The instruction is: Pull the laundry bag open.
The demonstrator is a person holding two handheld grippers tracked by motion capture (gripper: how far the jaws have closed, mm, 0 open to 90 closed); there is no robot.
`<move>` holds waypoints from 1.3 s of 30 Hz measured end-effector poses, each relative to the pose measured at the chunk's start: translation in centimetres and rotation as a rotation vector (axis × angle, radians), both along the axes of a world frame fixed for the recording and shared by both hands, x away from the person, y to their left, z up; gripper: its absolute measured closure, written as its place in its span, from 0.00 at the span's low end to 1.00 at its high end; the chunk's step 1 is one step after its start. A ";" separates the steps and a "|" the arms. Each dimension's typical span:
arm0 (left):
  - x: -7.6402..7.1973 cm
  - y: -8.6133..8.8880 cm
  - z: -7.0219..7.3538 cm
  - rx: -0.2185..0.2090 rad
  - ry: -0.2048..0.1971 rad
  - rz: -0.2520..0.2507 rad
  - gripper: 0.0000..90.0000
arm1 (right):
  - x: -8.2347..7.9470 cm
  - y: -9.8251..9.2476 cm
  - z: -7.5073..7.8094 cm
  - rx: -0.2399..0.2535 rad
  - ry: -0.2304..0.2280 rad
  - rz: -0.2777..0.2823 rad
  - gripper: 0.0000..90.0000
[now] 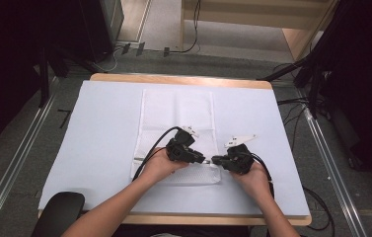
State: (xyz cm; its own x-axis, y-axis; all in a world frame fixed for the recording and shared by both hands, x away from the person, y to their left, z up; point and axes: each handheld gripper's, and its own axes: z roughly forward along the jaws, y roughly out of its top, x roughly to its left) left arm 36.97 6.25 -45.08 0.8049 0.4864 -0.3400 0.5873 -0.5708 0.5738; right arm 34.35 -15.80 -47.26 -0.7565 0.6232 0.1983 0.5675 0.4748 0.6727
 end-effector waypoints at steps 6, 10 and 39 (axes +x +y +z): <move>0.2 -0.4 -0.8 -0.007 0.035 0.000 0.89 | -0.1 0.1 0.1 -0.014 -0.008 0.003 0.98; 0.0 -0.6 -1.2 0.002 0.043 -0.006 0.90 | -0.1 0.2 0.1 -0.017 -0.012 0.005 0.98; 0.4 -0.3 -1.5 -0.047 0.112 0.017 0.98 | -0.3 0.3 0.1 -0.030 -0.029 0.015 0.99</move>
State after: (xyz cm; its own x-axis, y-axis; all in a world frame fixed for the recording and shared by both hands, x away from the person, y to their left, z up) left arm 37.41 5.92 -46.60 0.7525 0.4807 -0.4502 0.6584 -0.5343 0.5302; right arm 34.10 -15.54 -47.17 -0.7710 0.6170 0.1575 0.5405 0.5033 0.6742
